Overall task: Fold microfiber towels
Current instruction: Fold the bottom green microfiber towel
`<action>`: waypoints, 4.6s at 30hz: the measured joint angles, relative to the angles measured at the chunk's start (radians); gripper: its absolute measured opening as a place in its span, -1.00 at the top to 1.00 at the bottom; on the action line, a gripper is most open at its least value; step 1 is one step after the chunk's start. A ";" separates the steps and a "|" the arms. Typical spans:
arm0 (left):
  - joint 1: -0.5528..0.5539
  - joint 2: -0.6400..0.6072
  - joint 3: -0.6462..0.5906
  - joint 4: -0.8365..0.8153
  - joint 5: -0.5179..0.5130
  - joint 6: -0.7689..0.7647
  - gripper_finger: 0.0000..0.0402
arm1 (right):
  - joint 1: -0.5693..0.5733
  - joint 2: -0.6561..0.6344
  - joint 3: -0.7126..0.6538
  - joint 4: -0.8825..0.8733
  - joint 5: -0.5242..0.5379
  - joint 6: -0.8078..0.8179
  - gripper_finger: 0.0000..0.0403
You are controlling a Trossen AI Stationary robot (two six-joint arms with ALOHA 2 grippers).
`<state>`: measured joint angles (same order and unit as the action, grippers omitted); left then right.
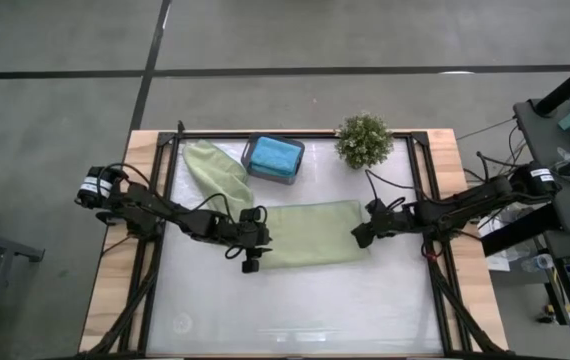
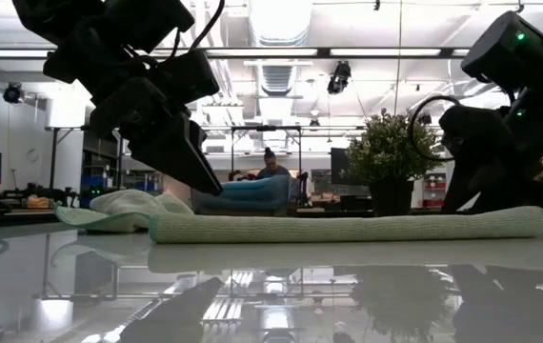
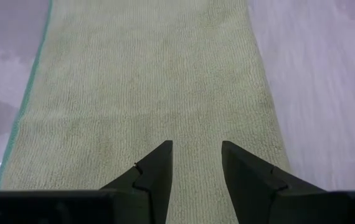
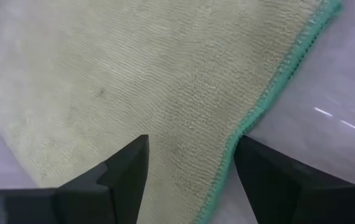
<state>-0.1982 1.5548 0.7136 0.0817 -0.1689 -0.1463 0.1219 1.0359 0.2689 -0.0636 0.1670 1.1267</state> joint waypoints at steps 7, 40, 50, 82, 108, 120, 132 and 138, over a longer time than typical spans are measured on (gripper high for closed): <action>0.000 0.002 0.000 0.020 -0.021 0.023 0.39 | 0.000 0.000 -0.016 0.028 0.031 0.001 -0.12; 0.001 0.003 0.000 0.024 -0.030 0.031 0.39 | -0.002 -0.044 0.092 -0.267 0.033 -0.089 -0.06; 0.002 0.003 0.000 0.023 -0.030 0.030 0.39 | 0.000 0.037 0.049 -0.056 0.023 -0.058 -0.08; 0.002 0.003 -0.001 -0.048 -0.102 0.048 0.39 | 0.011 0.065 0.072 -0.043 -0.036 -0.177 0.93; -0.038 -0.297 -0.094 -0.310 -0.150 -0.106 0.39 | 0.011 0.435 0.755 -0.684 0.034 -0.350 0.94; -0.059 -0.191 -0.165 -0.109 -0.149 -0.158 0.39 | -0.006 0.769 1.122 -0.777 0.067 -0.465 0.94; -0.057 0.023 -0.154 0.133 -0.149 -0.087 0.39 | -0.016 0.807 1.223 -0.765 0.088 -0.431 0.94; -0.057 0.026 -0.156 0.156 -0.149 -0.082 0.39 | -0.012 0.832 1.214 -0.672 0.081 -0.438 0.94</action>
<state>-0.2554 1.5808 0.5579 0.2378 -0.3177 -0.2287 0.1103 1.8681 1.4830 -0.7353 0.2483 0.6884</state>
